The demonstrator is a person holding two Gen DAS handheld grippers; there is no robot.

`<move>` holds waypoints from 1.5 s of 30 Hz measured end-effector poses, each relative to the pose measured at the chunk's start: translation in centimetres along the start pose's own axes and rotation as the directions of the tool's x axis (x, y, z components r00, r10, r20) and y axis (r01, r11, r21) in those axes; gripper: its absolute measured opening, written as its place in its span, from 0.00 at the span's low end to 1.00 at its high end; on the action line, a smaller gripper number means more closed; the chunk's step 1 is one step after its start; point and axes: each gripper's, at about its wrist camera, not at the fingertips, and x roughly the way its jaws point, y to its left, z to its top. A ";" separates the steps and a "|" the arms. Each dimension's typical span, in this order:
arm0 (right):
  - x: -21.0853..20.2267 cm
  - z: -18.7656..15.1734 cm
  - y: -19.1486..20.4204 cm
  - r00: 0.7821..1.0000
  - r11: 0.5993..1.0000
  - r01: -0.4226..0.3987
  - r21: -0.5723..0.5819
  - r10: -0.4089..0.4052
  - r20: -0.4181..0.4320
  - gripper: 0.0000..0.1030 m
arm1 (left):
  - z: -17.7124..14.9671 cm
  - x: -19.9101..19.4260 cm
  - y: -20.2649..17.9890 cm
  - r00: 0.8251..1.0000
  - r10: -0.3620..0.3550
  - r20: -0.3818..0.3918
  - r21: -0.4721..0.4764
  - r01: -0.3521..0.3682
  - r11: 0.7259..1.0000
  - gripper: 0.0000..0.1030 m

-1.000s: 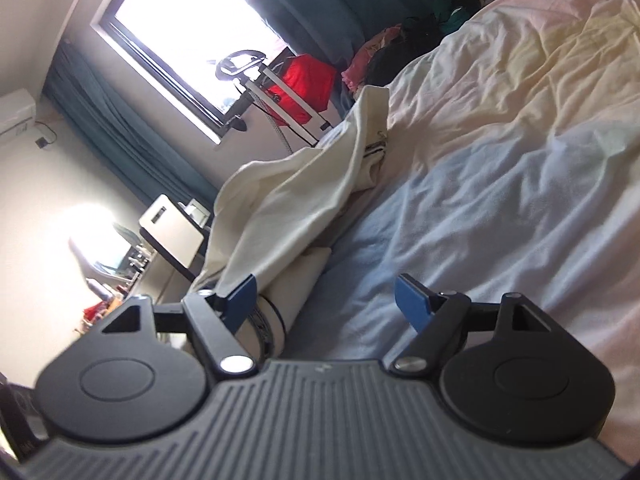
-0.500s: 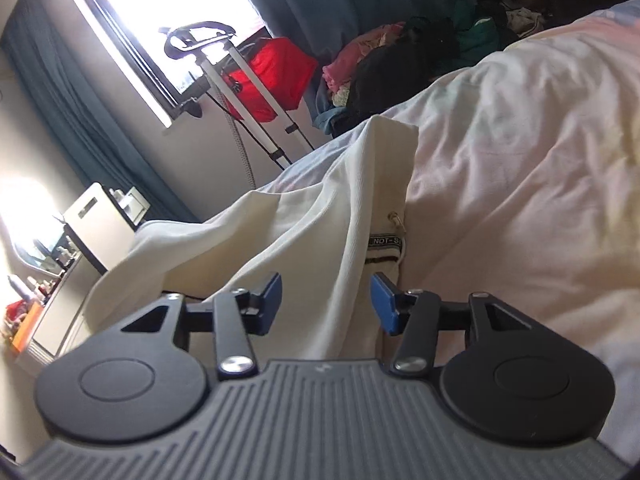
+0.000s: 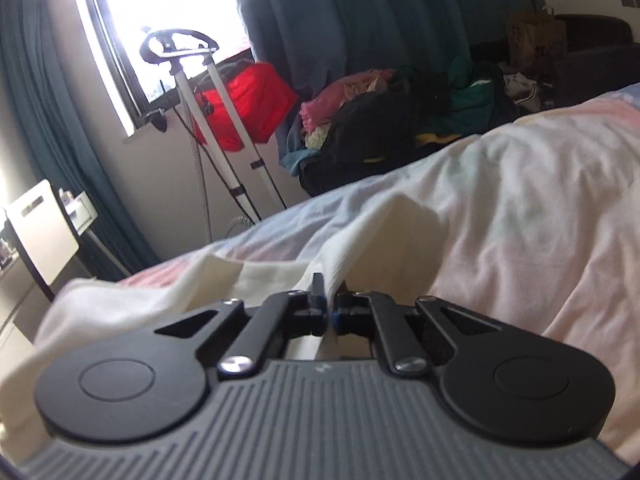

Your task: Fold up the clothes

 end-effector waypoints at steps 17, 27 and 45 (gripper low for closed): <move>-30.3 -9.5 -26.4 0.989 0.773 0.130 0.621 -0.149 -0.021 0.08 | -1.4 1.8 -2.1 0.982 0.151 -0.115 0.080 -0.142 0.987 0.04; -29.6 -13.8 -29.3 0.996 0.633 -0.071 0.771 0.082 0.024 0.69 | -2.1 2.3 -3.7 0.946 0.291 -0.146 0.172 -0.265 0.949 0.05; -28.5 -12.3 -34.5 0.976 0.643 0.004 0.766 -0.168 0.136 0.05 | -1.5 -4.0 -3.7 0.925 0.291 -0.243 -0.034 -0.309 0.951 0.63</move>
